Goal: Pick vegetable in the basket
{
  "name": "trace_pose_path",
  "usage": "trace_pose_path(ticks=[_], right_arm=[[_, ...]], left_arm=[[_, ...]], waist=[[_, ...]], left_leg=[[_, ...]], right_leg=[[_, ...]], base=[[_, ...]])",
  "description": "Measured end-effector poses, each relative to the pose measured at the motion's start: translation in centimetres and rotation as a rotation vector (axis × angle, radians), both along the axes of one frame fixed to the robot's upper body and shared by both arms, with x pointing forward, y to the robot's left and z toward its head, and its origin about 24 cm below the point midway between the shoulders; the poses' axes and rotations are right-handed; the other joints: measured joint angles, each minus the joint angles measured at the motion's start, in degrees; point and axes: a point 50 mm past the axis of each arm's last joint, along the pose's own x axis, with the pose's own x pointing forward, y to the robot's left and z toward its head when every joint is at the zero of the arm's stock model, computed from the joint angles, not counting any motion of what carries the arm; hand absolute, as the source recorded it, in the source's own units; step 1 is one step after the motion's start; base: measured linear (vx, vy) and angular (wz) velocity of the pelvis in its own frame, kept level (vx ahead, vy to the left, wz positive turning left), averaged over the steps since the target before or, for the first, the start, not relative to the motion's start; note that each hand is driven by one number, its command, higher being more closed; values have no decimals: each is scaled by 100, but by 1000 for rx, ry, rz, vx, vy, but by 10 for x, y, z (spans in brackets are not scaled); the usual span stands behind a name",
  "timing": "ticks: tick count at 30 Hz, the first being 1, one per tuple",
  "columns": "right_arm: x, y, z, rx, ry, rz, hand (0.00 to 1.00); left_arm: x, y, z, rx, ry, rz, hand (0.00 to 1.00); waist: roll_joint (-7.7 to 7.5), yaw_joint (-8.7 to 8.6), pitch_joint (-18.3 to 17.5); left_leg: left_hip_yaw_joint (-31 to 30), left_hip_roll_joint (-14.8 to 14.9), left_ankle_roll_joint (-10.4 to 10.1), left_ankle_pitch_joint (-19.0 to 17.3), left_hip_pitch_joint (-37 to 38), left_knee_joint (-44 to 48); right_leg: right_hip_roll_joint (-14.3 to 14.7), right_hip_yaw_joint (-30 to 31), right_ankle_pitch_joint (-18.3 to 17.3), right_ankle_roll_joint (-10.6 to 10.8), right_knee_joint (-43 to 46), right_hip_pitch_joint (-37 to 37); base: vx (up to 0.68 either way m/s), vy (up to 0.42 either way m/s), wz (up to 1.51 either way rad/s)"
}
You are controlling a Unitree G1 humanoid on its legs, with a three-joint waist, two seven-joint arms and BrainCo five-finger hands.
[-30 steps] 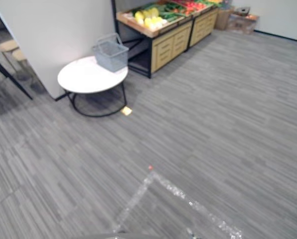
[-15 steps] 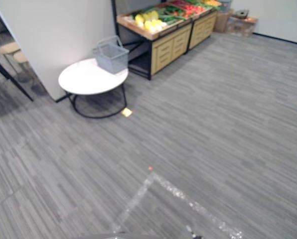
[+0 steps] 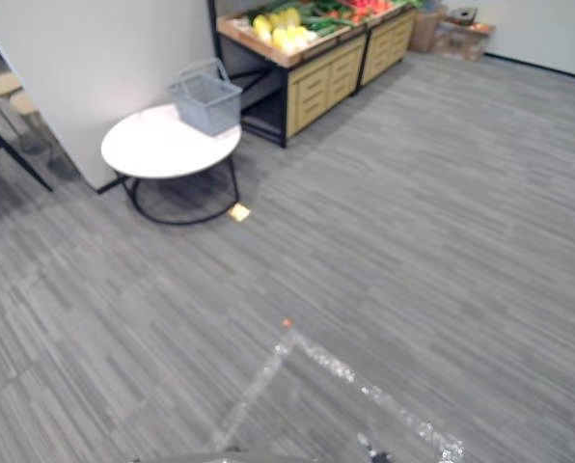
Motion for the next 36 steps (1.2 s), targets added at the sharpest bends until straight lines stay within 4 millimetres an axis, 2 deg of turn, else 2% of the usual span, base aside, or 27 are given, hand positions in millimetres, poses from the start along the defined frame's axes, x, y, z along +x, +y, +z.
trace_pose_path(ticks=[5, 7, 8, 9, 11, 12, 17, 21, 23, 24, 25, 26, 27, 28, 29, 30, 31, 32, 33, 35, 36], right_arm=[[-2, 1, 0, 13, -6, -55, 0], [-2, 1, 0, 13, -7, -56, 0], [-2, 1, 0, 14, -8, -57, 0], [-2, 1, 0, 14, -9, -56, 0], [-1, 1, 0, 14, -12, -56, 0], [-1, 2, 0, 14, -14, -56, 0], [2, 1, 0, 12, -22, -54, 0], [14, -3, 3, 9, -57, -35, 0], [13, -2, 3, 13, -58, -41, 0], [12, -2, 2, 14, -59, -43, 0], [12, 1, 2, 18, -65, -50, 0], [12, 0, 2, 19, -68, -62, 0], [10, 0, 2, 19, -65, -71, 0], [9, -1, 2, 16, -64, -72, 0], [10, -1, 3, 14, -66, -70, 0], [10, 0, 3, 13, -65, -60, 0], [16, -1, 4, 3, -77, -43, 0], [24, -5, 6, -13, -93, -34, 0], [28, -7, 7, -20, -102, -28, 0], [42, -9, 11, -32, -138, -14, 0], [50, -7, 12, -30, -162, -6, 0]], left_arm=[[1, 0, 0, -6, -8, -2, 0], [1, 0, 0, -5, -16, -2, 0], [2, 0, 1, -6, -19, -3, 0], [2, 0, 1, -6, -20, -4, 0], [2, 0, 1, -6, -21, -4, 0], [3, 0, 1, -8, -22, -5, 0], [5, 1, 1, -18, -33, 20, 0], [19, 2, 3, -10, -73, 29, 0], [26, 3, 4, -5, -93, 51, 0], [28, 4, 5, -2, -103, 65, 0], [35, 8, 8, 0, -146, 119, 0], [38, 13, 10, 8, -170, 147, 0], [41, 13, 11, 8, -186, 167, 0], [41, 11, 10, 2, -189, 180, 0], [35, 6, 9, -11, -182, 202, 0], [32, 7, 8, -11, -176, 215, 0], [31, 5, 7, -28, -179, 255, 0], [31, 3, 7, -39, -184, 272, 0], [31, 3, 7, -43, -185, 273, 0], [31, 1, 7, -48, -181, 263, 0], [27, 0, 6, -49, -173, 267, 0]], waist=[[-18, -1, 40], [24, -1, 26], [-14, 1, 59], [21, 1, 47], [-17, 0, 87], [23, 0, 73], [31, -2, 142], [51, 3, 354], [59, -10, 462], [39, -14, 474], [-44, 1, 547], [-45, -1, 614], [-35, 3, 686], [0, 19, 733], [12, 45, 799], [-25, 60, 817], [37, 74, 838], [16, 151, 826], [18, 197, 827], [23, 284, 831], [56, 317, 824]], left_leg=[[-2, 0, -10, -9, 0, 0], [-4, 0, -10, -9, -2, 0], [-6, 0, -10, -9, -3, 0], [-6, 0, -10, -9, -2, 0], [-6, -1, -10, -9, -9, 0], [-5, -1, -10, -9, -9, 0], [17, 12, -11, -9, -33, 1], [215, 97, -11, 35, -322, 4], [317, 115, -82, -11, -315, 55], [322, 136, -107, -119, -386, 246], [316, 293, -207, -597, -930, 1565], [305, 487, -202, -783, -1426, 2679], [267, 687, -130, -759, -1836, 3725], [196, 802, -35, -673, -2029, 4259], [-12, 932, -74, -366, -2343, 5214], [-75, 951, -100, -206, -2471, 5539], [-211, 890, -177, -430, -2675, 5748], [-305, 773, -198, -627, -2831, 5377], [-315, 721, -199, -643, -2890, 5047], [-345, 616, -210, -511, -2940, 3587], [-368, 623, -247, -210, -2866, 2352]], right_leg=[[0, -4, 0, 0, 4, -1], [0, -5, 0, 0, 4, -3], [0, -8, 0, 0, 2, -2], [0, -9, 0, 0, 2, -1], [0, -10, 0, 0, -1, -6], [0, -10, 0, 0, -3, -5], [5, 11, -1, 0, 26, -49], [15, 166, -181, -103, 759, -762], [12, 197, -239, -133, 849, -810], [3, 205, -285, -158, 895, -818], [-42, 214, -469, -219, 985, -844], [-15, 145, -508, -263, 1014, -773], [25, 85, -535, -302, 1020, -624], [69, 68, -556, -335, 1022, -495], [93, 38, -676, -364, 1032, -199], [87, 43, -714, -356, 1033, -120], [57, 72, -756, -371, 1000, 6], [-31, 133, -790, -336, 978, 12], [-89, 166, -796, -326, 950, 14], [-234, 271, -814, -291, 773, 41], [-287, 308, -850, -219, 623, 125]], base=[[0, 0, 0], [0, 0, 0], [0, 0, 0], [0, 0, 0], [0, 0, 0], [0, 0, 0], [-1, -6, -2], [-37, -5, -28], [-17, -10, -17], [-30, -28, -3], [-37, -68, 10], [-39, -73, 20], [-8, -63, 20], [83, -14, 20], [108, 7, 12], [174, 33, 8], [175, 61, -9], [192, 76, -16], [230, 116, -30], [334, 196, -28], [435, 293, -19]])
